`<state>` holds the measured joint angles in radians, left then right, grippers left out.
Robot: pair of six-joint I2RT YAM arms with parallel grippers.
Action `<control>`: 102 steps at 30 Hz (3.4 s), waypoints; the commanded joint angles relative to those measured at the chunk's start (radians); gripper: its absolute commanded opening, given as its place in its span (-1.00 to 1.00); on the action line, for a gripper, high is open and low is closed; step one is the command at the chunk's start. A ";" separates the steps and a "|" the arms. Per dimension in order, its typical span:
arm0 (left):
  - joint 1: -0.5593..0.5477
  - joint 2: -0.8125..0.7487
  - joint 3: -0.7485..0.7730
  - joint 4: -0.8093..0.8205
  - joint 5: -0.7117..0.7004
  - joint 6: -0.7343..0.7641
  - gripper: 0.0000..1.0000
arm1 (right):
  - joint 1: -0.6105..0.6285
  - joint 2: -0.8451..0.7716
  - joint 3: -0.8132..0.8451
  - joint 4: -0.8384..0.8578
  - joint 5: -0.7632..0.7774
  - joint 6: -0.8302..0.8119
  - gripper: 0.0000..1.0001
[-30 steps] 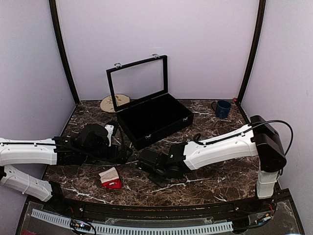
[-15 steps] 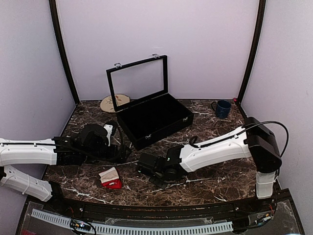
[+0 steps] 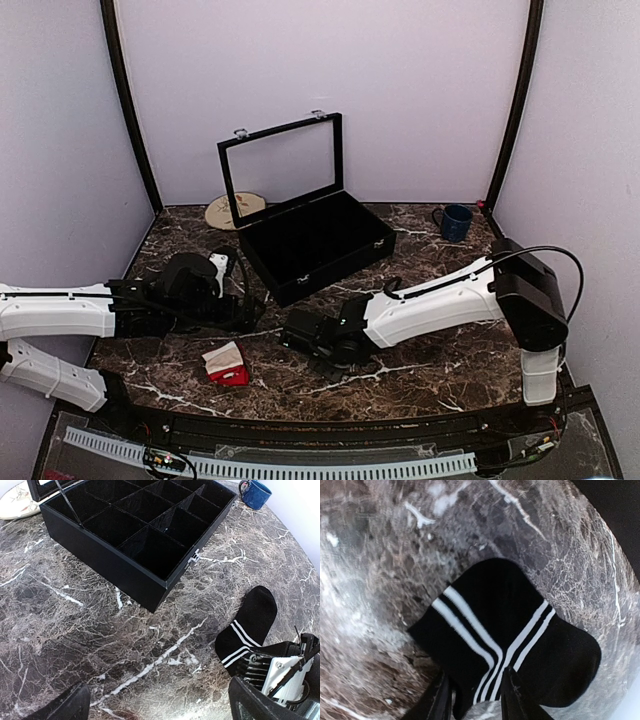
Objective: Roll the socks
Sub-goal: Roll the sock at the center of the board.
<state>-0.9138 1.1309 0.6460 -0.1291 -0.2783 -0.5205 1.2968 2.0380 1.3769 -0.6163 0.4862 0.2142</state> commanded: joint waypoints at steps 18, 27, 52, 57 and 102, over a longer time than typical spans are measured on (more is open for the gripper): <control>0.026 -0.015 -0.031 0.073 0.025 0.099 0.98 | -0.043 -0.043 -0.055 0.090 -0.215 0.068 -1.00; 0.026 0.022 -0.026 0.119 0.081 0.132 0.98 | -0.086 -0.133 -0.158 0.213 -0.403 0.188 -1.00; 0.022 0.169 0.050 0.160 0.274 0.316 0.98 | -0.178 -0.263 -0.456 0.561 -0.661 0.506 -1.00; 0.001 0.191 0.048 0.174 0.299 0.383 0.98 | -0.205 -0.301 -0.516 0.639 -0.700 0.578 -1.00; -0.318 0.535 -0.087 0.895 0.101 1.500 0.58 | -0.326 -0.372 -0.668 0.716 -0.983 0.810 -1.00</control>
<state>-1.2221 1.6245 0.5262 0.6788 -0.1379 0.9001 0.9791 1.6699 0.7280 0.0994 -0.4732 1.0122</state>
